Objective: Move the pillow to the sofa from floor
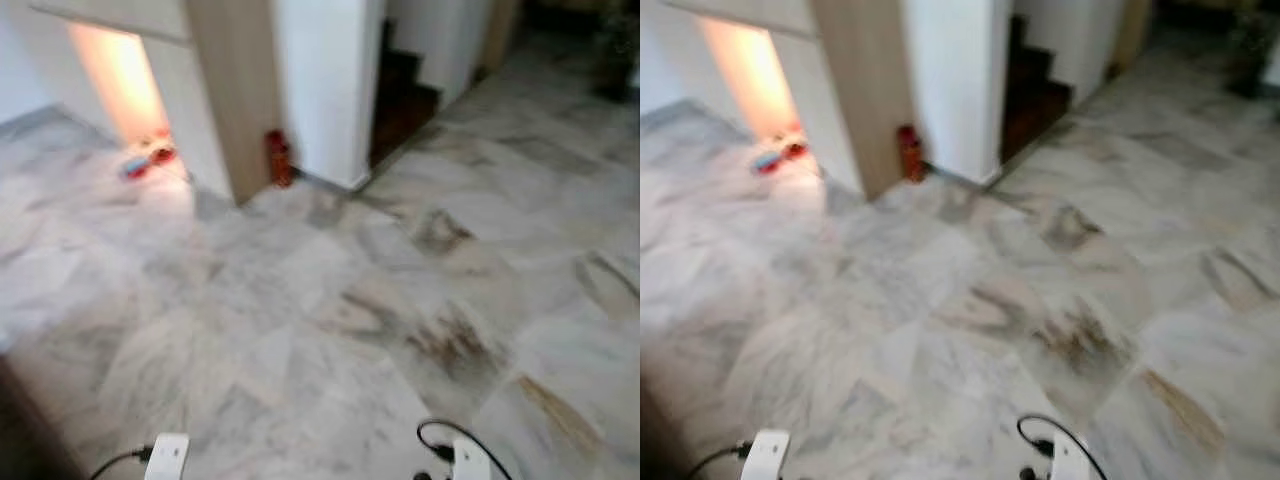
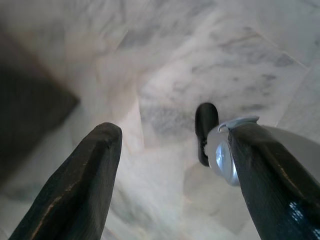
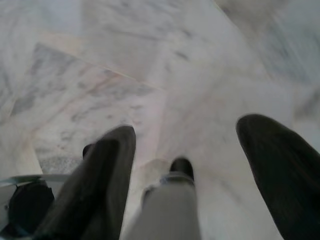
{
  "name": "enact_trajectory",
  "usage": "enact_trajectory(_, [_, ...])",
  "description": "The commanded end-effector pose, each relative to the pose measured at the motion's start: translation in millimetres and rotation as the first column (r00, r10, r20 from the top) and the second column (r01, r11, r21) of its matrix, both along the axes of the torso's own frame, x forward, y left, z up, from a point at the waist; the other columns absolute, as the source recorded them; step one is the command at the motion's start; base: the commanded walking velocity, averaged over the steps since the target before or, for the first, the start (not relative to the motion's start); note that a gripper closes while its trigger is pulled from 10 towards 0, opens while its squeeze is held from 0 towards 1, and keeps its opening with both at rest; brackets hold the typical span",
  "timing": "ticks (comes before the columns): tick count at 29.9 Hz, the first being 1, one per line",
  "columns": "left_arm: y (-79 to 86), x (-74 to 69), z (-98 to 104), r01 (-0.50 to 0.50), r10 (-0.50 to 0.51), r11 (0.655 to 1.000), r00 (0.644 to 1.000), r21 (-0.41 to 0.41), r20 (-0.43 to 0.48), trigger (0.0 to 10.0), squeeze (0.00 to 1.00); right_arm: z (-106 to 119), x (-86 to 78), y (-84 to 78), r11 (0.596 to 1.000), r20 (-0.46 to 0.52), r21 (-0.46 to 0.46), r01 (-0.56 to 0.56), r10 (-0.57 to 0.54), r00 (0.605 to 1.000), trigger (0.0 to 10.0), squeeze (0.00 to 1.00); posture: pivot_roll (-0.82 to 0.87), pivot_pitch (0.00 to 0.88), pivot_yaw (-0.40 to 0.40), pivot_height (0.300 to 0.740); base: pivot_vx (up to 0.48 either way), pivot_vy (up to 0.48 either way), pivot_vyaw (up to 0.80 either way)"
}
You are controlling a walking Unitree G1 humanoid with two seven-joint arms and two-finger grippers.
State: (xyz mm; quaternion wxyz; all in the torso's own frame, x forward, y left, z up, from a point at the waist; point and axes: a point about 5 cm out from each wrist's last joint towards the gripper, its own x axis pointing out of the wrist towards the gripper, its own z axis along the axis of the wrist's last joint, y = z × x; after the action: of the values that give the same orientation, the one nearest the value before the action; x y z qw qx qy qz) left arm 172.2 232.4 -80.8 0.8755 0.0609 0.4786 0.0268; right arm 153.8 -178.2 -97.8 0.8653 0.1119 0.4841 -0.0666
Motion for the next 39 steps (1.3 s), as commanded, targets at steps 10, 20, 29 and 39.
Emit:
enact_trajectory(10, [3.7, -9.4, -3.4, -0.005, 0.005, 1.000, 0.999, 0.003, -0.036, 10.0, 0.00, -0.1, 1.1, 5.4, 1.000, 0.000, 0.012, -0.011, 0.011, 1.000, 10.0, 0.00, 0.00, 0.000, -0.025, 0.740, 0.000, 0.000, 0.80])
enact_trajectory(20, [2.8, -9.3, -3.7, -0.010, 0.010, 1.000, 0.999, 0.000, -0.037, 10.0, 0.00, 0.0, 0.9, 4.1, 1.000, 0.000, 0.008, -0.019, 0.019, 1.000, 10.0, 0.00, 0.00, 0.000, -0.032, 0.740, 0.000, 0.000, 0.80])
enact_trajectory(29, [2.3, -9.5, -3.9, -0.016, 0.016, 1.000, 0.999, -0.001, -0.037, 10.0, 0.00, 0.0, 0.7, 3.4, 1.000, 0.001, 0.006, -0.025, 0.025, 1.000, 10.0, 0.00, 0.00, 0.000, -0.035, 0.740, 0.000, 0.000, 0.80])
enact_trajectory(39, [1.6, -9.8, -4.3, -0.018, 0.018, 1.000, 0.999, -0.004, -0.038, 10.0, 0.00, -0.1, 0.3, 2.7, 1.000, 0.000, 0.005, -0.030, 0.030, 1.000, 10.0, 0.00, 0.00, 0.000, -0.036, 0.740, 0.000, 0.000, 0.80])
